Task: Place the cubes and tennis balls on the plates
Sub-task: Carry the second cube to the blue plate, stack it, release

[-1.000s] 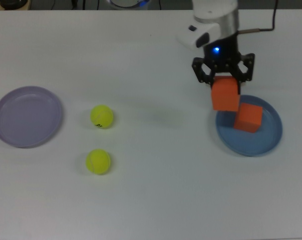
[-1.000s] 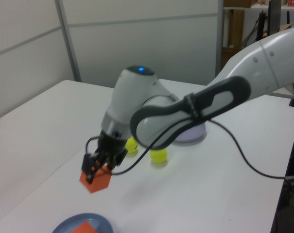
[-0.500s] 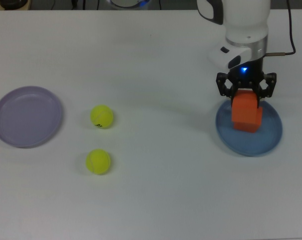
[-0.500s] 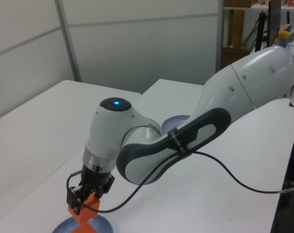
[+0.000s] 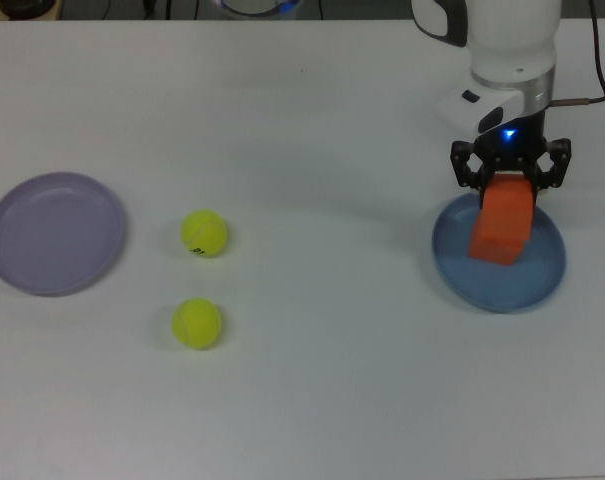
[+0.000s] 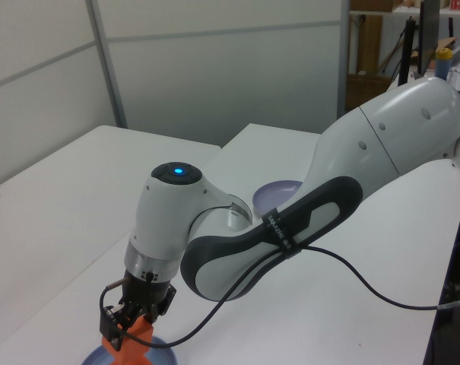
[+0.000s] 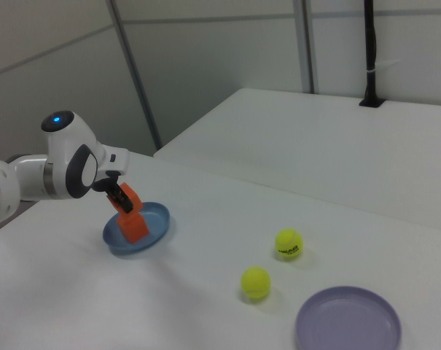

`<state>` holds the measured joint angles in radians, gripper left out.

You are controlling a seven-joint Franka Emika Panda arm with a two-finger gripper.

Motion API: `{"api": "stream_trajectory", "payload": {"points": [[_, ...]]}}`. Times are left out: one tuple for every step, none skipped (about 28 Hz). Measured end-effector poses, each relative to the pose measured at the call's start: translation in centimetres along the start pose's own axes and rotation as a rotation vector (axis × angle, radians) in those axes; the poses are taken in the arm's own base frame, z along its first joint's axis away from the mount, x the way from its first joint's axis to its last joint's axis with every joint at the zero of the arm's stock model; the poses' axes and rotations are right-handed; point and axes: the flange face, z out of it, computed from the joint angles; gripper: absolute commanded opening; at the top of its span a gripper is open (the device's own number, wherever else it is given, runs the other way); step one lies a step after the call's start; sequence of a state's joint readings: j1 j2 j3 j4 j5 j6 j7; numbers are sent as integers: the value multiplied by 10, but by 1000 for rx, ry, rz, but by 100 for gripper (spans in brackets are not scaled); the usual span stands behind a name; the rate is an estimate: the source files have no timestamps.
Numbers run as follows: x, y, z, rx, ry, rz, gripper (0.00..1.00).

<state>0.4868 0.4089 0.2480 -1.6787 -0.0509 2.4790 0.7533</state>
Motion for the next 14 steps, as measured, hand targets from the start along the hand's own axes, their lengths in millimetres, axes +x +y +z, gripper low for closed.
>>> {"api": "stream_trajectory", "payload": {"points": [[0,0,1,-1,-1,0,0],[0,1,2,-2,-3,0,0],[-1,1,4,-3,-5,1,0],[-1,1,6,-4,-8,1,0],[-2,2,9,-7,-12,1,0],[-3,2,11,-8,-15,0,0],[-4,2,13,-9,-18,-1,0],[-5,2,15,-11,-20,-2,0],[-6,1,16,-12,-22,-4,0],[-7,1,18,-13,-25,-6,0],[-7,1,19,-13,-25,-7,4],[-8,1,19,-14,-26,-8,42],[-8,0,19,-14,-26,-9,99],[-8,0,19,-15,-25,-11,96]]}}
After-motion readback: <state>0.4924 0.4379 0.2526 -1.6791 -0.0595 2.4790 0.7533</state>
